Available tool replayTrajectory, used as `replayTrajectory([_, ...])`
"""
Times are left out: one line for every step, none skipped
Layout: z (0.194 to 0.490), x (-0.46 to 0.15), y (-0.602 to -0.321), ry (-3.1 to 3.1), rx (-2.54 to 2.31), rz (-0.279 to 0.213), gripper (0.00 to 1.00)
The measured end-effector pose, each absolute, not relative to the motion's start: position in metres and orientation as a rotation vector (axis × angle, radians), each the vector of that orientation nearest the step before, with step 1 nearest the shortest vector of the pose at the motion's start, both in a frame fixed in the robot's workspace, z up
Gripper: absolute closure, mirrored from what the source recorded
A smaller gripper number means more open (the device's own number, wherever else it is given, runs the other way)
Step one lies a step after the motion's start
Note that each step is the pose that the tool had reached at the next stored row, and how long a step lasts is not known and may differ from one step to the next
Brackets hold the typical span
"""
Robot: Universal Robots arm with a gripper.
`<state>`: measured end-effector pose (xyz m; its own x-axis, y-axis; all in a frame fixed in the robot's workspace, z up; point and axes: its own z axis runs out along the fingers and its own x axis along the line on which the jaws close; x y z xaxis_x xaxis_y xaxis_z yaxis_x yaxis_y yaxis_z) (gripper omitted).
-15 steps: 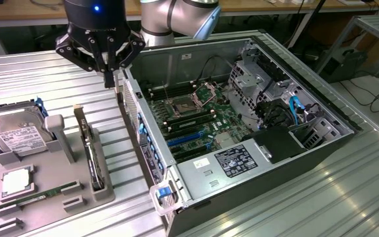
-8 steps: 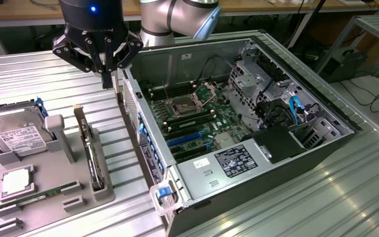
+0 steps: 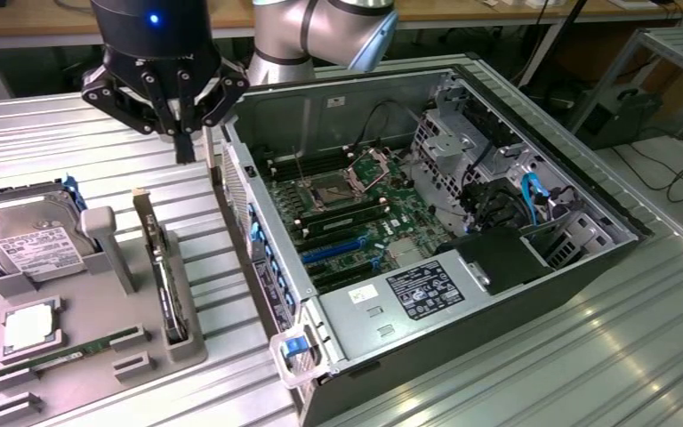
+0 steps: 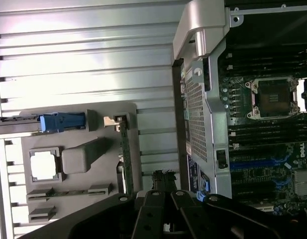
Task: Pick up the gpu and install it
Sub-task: 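Reach for the gpu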
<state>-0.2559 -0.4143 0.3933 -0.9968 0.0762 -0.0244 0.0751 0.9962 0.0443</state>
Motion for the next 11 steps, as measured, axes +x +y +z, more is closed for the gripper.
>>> replayTrajectory([0.3933, -0.2564, -0.4146, 3.112, 0.118, 0.068, 0.89])
replayTrajectory([0.3933, -0.2571, -0.4149, 3.113, 0.118, 0.068, 0.89])
replayTrajectory([0.3933, -0.2577, -0.4152, 3.113, 0.118, 0.068, 0.89])
replayTrajectory([0.3933, -0.2583, -0.4155, 3.113, 0.118, 0.068, 0.89])
replayTrajectory([0.3933, -0.259, -0.4159, 3.112, 0.118, 0.068, 0.89])
replayTrajectory([0.3933, -0.2598, -0.4163, 3.112, 0.118, 0.068, 0.89])
replayTrajectory([0.3933, -0.2604, -0.4167, 3.113, 0.118, 0.068, 0.89])
replayTrajectory([0.3933, -0.2612, -0.4172, 3.113, 0.118, 0.068, 0.89])
replayTrajectory([0.3933, -0.2618, -0.4175, 3.112, 0.118, 0.068, 0.89])
replayTrajectory([0.3933, -0.2624, -0.4177, 3.112, 0.118, 0.068, 0.89])
replayTrajectory([0.3933, -0.2631, -0.418, 3.112, 0.118, 0.068, 0.89])
